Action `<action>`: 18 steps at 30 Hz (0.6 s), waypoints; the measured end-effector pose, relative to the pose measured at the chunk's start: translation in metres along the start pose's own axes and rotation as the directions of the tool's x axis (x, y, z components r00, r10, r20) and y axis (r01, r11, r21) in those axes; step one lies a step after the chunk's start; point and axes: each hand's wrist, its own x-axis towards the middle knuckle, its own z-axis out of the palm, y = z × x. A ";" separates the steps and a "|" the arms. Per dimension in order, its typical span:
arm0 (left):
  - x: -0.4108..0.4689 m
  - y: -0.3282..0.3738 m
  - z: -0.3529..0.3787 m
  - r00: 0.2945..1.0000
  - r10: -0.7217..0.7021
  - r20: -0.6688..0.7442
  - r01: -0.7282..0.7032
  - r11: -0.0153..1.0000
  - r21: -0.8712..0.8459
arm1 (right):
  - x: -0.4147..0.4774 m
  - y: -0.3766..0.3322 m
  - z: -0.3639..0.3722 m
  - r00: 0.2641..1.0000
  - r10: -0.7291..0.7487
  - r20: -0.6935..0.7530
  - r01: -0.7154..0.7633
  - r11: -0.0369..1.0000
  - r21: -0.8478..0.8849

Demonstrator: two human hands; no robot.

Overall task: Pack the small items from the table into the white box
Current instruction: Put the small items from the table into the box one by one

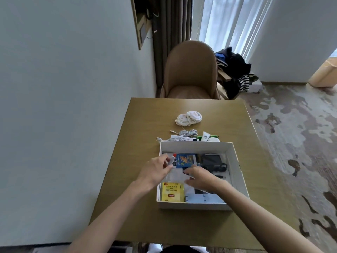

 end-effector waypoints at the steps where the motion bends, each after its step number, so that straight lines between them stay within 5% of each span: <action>1: 0.005 0.003 0.003 1.000 0.015 0.011 -0.015 0.999 0.037 | -0.004 0.008 -0.006 0.999 0.011 -0.040 -0.011 1.000 0.001; 8: 0.039 0.028 0.037 0.945 0.150 0.291 -0.289 0.801 0.524 | -0.029 0.044 -0.036 0.994 0.058 -0.088 -0.050 0.995 0.085; 13: 0.054 0.028 0.048 0.891 0.130 0.436 -0.416 0.620 0.665 | -0.030 0.053 -0.052 0.981 0.050 -0.185 -0.017 0.985 0.174; 18: 0.062 0.024 0.040 0.935 0.202 0.290 -0.341 0.736 0.586 | -0.015 0.060 -0.093 0.917 0.069 -0.393 0.082 0.931 0.355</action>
